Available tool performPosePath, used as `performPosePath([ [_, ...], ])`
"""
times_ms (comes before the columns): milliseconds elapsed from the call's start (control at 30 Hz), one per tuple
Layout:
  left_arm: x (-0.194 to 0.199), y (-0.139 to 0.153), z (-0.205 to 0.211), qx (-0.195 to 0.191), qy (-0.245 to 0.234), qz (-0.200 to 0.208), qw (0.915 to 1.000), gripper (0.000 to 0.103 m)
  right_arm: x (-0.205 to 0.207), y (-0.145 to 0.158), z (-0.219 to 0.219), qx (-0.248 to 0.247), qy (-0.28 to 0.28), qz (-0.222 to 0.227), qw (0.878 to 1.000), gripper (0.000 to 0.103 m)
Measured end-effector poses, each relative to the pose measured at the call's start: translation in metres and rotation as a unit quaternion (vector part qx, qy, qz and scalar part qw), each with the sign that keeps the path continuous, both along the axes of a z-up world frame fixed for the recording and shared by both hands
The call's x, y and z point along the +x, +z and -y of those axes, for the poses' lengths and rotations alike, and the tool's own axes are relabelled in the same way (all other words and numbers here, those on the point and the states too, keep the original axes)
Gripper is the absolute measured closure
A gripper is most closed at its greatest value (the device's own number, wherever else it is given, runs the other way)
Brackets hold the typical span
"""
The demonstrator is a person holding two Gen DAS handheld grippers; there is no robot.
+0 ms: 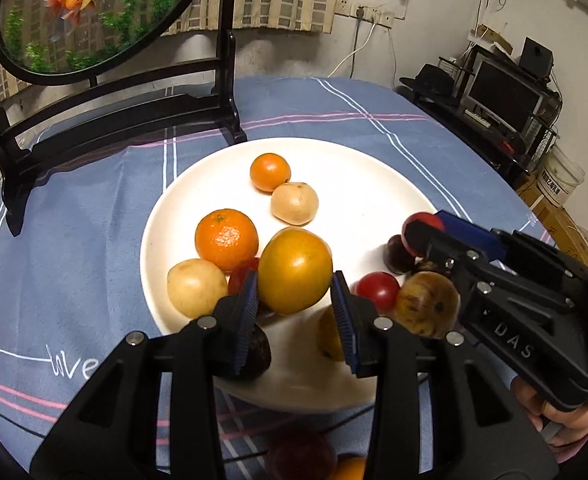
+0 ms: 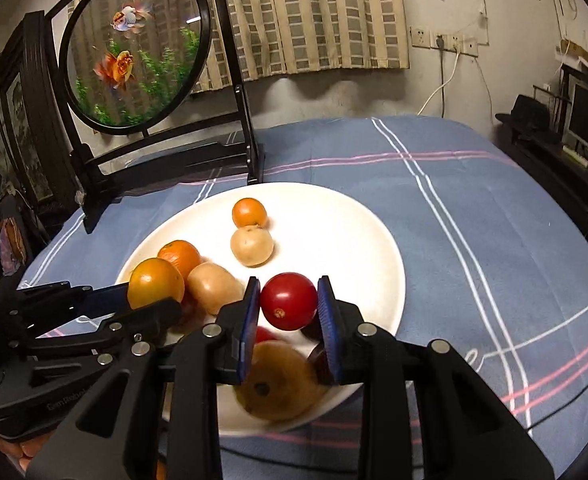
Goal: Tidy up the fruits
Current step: 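Carry both fruits to the white plate and release them, then withdraw both open tools back toward the fruit pile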
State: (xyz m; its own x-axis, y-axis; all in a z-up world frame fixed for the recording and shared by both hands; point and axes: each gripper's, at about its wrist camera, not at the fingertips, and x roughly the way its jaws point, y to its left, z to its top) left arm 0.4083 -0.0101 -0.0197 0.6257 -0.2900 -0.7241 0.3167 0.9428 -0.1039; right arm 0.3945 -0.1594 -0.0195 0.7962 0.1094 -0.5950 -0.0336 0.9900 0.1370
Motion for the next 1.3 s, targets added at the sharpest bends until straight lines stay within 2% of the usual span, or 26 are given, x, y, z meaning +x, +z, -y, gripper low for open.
performPosePath([
  [33, -0.001, 0.001, -0.001, 0.001, 0.004, 0.005, 1.0, 0.051, 0.0, 0.001, 0.0, -0.004, 0.004, 0.002, 1.0, 0.064],
  [67, -0.002, 0.003, -0.001, 0.004, 0.012, 0.012, 0.9999, 0.034, -0.002, 0.002, 0.0, -0.004, 0.006, 0.004, 1.0, 0.061],
  [100, -0.004, 0.007, -0.004, 0.006, 0.024, 0.025, 0.9994, 0.029, -0.006, 0.005, 0.002, -0.007, -0.002, 0.011, 1.0, 0.056],
  [167, -0.008, 0.016, -0.008, 0.003, 0.025, 0.032, 0.9992, 0.029, -0.013, 0.012, 0.004, -0.005, -0.002, 0.016, 1.0, 0.056],
  [233, -0.014, 0.024, -0.014, -0.005, 0.028, 0.034, 0.999, 0.023, -0.022, 0.019, 0.006, -0.003, -0.003, 0.023, 1.0, 0.056],
  [300, -0.025, 0.033, -0.02, -0.005, 0.042, 0.046, 0.9981, 0.012, -0.039, 0.025, 0.009, -0.003, -0.009, 0.034, 0.999, 0.054],
  [433, -0.052, 0.035, -0.026, 0.009, 0.044, 0.05, 0.9977, 0.007, -0.076, 0.019, 0.011, -0.006, -0.02, 0.032, 0.999, 0.051],
  [567, -0.08, 0.024, -0.032, 0.03, 0.033, 0.033, 0.9985, 0.004, -0.11, 0.003, 0.004, -0.003, -0.009, -0.009, 1.0, 0.051],
  [633, -0.092, 0.018, -0.038, 0.037, 0.031, 0.028, 0.9984, 0.004, -0.134, -0.003, -0.005, -0.017, 0.006, -0.02, 1.0, 0.051],
  [733, -0.109, 0.009, -0.053, 0.026, 0.042, 0.022, 0.9986, 0.004, -0.165, -0.012, -0.017, -0.045, 0.027, -0.032, 0.998, 0.051],
  [833, -0.119, 0.001, -0.066, 0.006, 0.056, 0.015, 0.9983, 0.004, -0.184, -0.023, -0.023, -0.044, 0.051, -0.059, 0.996, 0.051],
  [1100, -0.125, -0.001, -0.065, 0.0, 0.06, 0.014, 0.9981, 0.004, -0.195, -0.033, -0.05, -0.087, 0.081, -0.077, 0.99, 0.051],
  [1300, -0.125, -0.003, -0.064, 0.006, 0.064, 0.009, 0.9979, 0.004, -0.186, -0.042, -0.052, -0.103, 0.057, -0.098, 0.988, 0.057],
])
